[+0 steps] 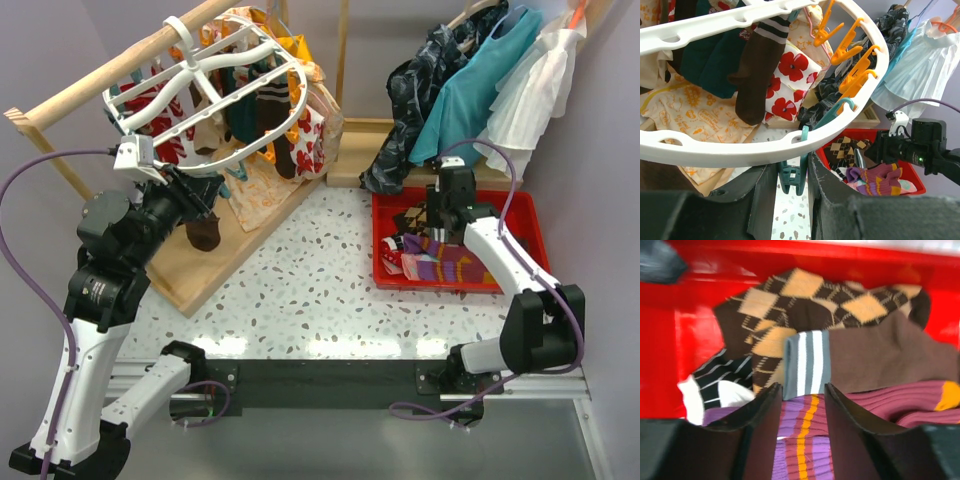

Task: Clip the socks to the hanger
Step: Pick up the sock from the bin.

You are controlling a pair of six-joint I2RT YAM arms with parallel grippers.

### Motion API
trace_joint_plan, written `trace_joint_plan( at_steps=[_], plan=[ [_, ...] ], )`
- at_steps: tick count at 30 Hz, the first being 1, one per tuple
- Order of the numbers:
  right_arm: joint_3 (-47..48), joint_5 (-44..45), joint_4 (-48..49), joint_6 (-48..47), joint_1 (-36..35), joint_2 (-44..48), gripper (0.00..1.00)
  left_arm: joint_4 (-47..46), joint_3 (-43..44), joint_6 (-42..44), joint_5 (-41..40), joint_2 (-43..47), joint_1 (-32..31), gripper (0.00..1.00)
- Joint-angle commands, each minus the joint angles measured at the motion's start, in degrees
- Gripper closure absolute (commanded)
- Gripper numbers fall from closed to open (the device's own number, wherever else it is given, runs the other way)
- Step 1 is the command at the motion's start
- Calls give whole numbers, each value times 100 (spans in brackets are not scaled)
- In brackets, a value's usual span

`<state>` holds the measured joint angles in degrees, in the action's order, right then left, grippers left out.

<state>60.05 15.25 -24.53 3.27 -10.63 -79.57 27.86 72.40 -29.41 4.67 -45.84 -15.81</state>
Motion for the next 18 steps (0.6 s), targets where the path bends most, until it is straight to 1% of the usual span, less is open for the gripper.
trace_joint_plan(
  at_steps=[1, 2, 6, 15, 18],
  plan=[
    [-178, -496, 414, 394, 341, -163, 61, -219, -50, -21, 87, -39, 26, 91],
    [-230, -575, 449, 411, 395, -216, 64, -219, -51, -21, 78, -39, 17, 92],
    [-327, -943, 599, 438, 483, -366, 70, -219, -68, -12, 78, -65, 26, 92],
    [-371, -1129, 801, 499, 580, -718, 71, -228, -77, 5, 87, -109, 26, 93],
    [-398, -1050, 827, 517, 624, -779, 76, -211, -68, 14, 78, -109, 26, 93]
  ],
)
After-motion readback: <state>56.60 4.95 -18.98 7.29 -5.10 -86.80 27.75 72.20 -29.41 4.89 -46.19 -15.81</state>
